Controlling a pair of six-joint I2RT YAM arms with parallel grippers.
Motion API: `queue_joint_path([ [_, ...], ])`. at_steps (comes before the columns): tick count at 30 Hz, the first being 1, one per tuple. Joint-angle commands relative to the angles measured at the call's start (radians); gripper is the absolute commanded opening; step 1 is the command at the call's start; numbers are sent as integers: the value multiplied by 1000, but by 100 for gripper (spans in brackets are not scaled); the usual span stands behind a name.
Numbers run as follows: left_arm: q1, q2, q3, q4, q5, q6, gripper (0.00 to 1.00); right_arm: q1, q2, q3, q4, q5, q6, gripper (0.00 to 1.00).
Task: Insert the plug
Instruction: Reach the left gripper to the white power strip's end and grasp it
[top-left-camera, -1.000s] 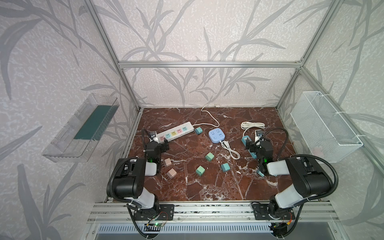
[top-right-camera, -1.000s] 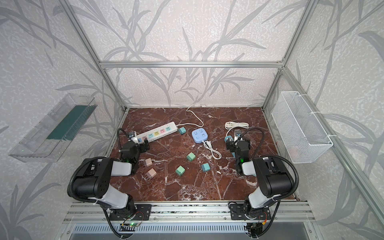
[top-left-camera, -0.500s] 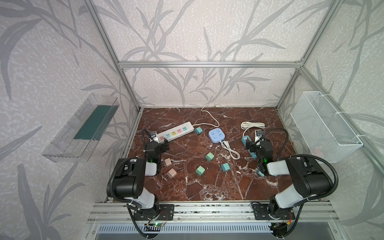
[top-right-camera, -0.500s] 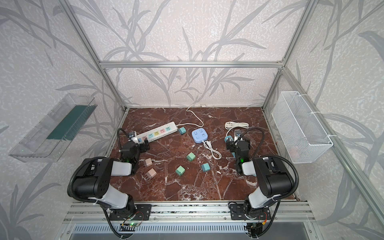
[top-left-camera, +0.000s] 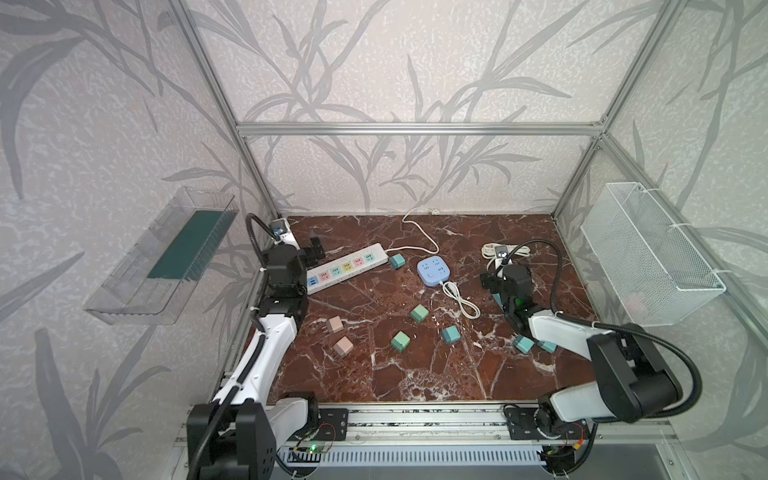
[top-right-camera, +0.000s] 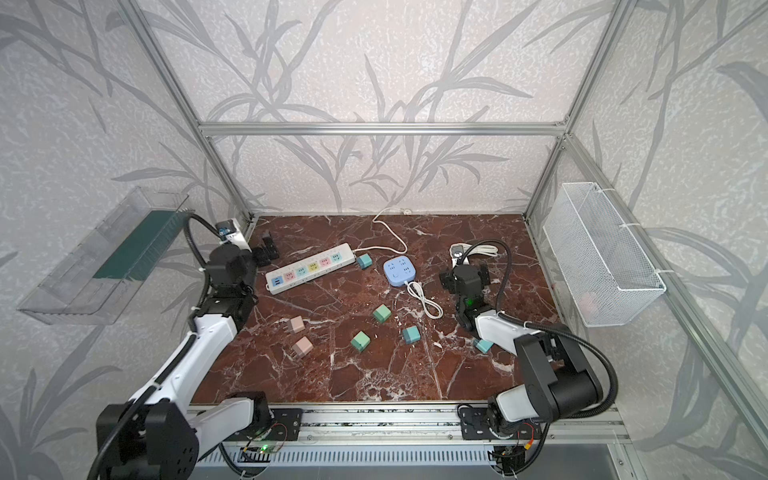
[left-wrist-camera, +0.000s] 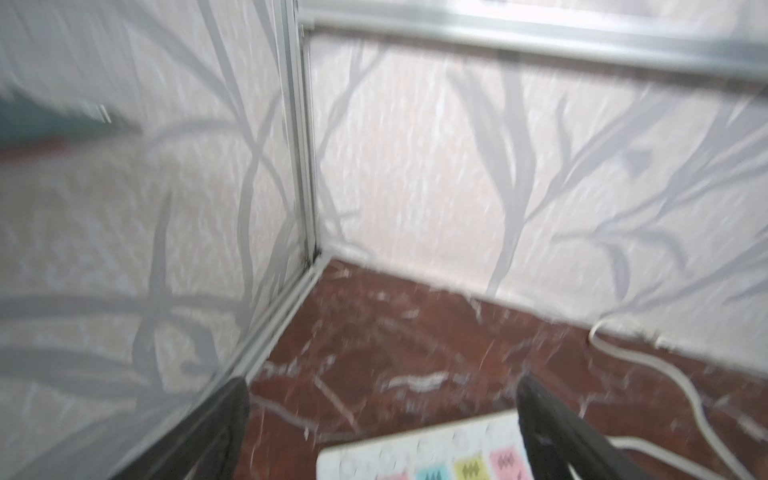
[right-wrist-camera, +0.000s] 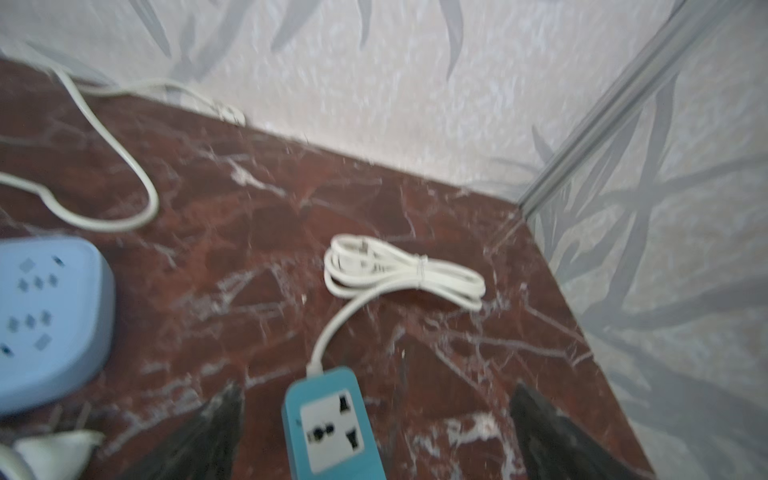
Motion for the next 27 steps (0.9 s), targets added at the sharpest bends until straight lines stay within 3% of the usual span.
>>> queue_joint_path([
  [1,4,-3,159,-504,100,-219,99,8,-117,199,-521,-17,159,99],
  [3,14,7,197,-525,279,-256,99,-30,-181,118,-393,-303,246,99],
  [5,14,4,125,-361,420,-315,99,-39,-234,-18,-178,-477,279,99],
  [7,8,30,112,-314,426,-305,99,-39,-261,-31,-233,-442,308,99],
  [10,6,115,160,-372,274,-237,99,-40,-285,-55,-287,-359,313,99],
  [13,9,251,260,-440,168,-157,99,-40,-284,-66,-281,-365,304,99],
  [17,16,467,329,-422,176,-90,99,-40,-267,-57,-288,-367,303,99],
  [21,23,666,474,-509,173,-52,98,-40,-273,-70,-273,-368,311,99],
  [27,32,850,620,-552,124,-4,98,-43,-265,-67,-263,-415,313,99],
])
